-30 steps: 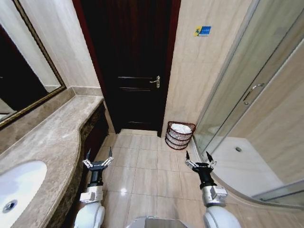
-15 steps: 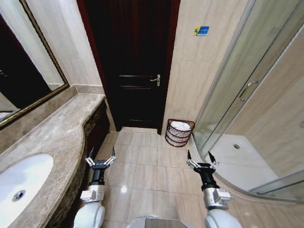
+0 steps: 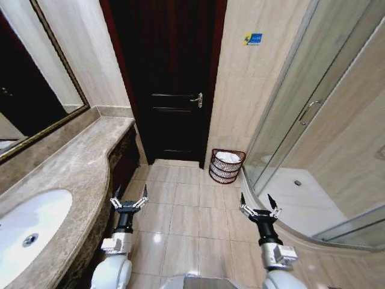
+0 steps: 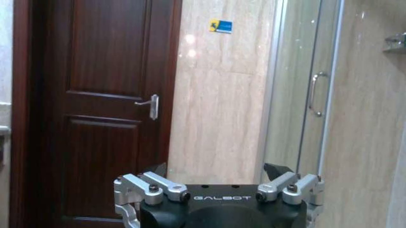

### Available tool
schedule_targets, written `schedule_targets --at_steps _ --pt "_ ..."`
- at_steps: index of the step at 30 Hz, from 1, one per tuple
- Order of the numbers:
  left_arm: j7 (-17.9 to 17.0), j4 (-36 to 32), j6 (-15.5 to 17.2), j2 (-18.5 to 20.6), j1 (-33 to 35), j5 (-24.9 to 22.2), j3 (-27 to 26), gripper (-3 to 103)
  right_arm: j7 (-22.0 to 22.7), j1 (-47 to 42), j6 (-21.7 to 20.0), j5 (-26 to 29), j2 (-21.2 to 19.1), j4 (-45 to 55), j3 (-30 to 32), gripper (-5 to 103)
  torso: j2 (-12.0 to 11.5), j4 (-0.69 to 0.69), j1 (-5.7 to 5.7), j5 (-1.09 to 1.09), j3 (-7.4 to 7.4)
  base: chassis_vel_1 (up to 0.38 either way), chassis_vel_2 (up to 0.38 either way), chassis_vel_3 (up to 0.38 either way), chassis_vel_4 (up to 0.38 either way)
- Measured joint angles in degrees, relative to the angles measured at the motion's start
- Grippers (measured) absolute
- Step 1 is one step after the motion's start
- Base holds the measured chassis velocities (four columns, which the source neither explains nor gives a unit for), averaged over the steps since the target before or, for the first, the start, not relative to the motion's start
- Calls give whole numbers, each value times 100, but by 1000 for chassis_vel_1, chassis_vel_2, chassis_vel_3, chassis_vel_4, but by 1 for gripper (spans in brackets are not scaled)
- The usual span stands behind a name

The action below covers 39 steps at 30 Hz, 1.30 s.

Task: Discard the used towel into the hamper.

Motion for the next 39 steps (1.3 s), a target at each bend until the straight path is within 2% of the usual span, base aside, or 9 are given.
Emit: schedule_targets --at_steps 2,3,5,7,10,13,20,27,39 --pt "92 -112 288 146 -85 -177 1 100 -294 28 -210 154 101 78 354 100 0 0 0 -1 0 0 0 0 0" --pt "92 -112 288 146 -85 -177 1 100 -294 28 -210 154 101 78 354 100 0 0 0 -1 0 0 0 0 0" --pt "125 -151 429 244 -162 -280 2 100 -608 193 -601 390 228 189 743 100 0 -2 1 -1 0 0 0 0 0" --pt "128 -153 442 265 -181 -300 6 100 -629 246 -694 471 238 220 829 100 0 -1 1 -1 0 0 0 0 0" --pt "135 -158 511 351 -264 -397 97 100 -558 568 -1274 995 310 463 1175 100 0 0 1 -1 0 0 0 0 0" --pt "132 -162 542 377 -296 -397 101 100 -511 620 -1376 1016 350 545 1182 100 0 0 1 -1 0 0 0 0 0" --pt "39 -210 694 274 -363 -346 181 100 -509 530 -1325 512 544 608 769 100 0 0 1 -1 0 0 0 0 0" --pt "-92 -283 745 210 -416 -187 236 100 -411 487 -1243 283 560 618 624 100 0 -1 1 -1 0 0 0 0 0" --pt "-118 -284 746 204 -418 -161 241 100 -406 482 -1240 256 552 620 621 100 0 0 1 -1 0 0 0 0 0"
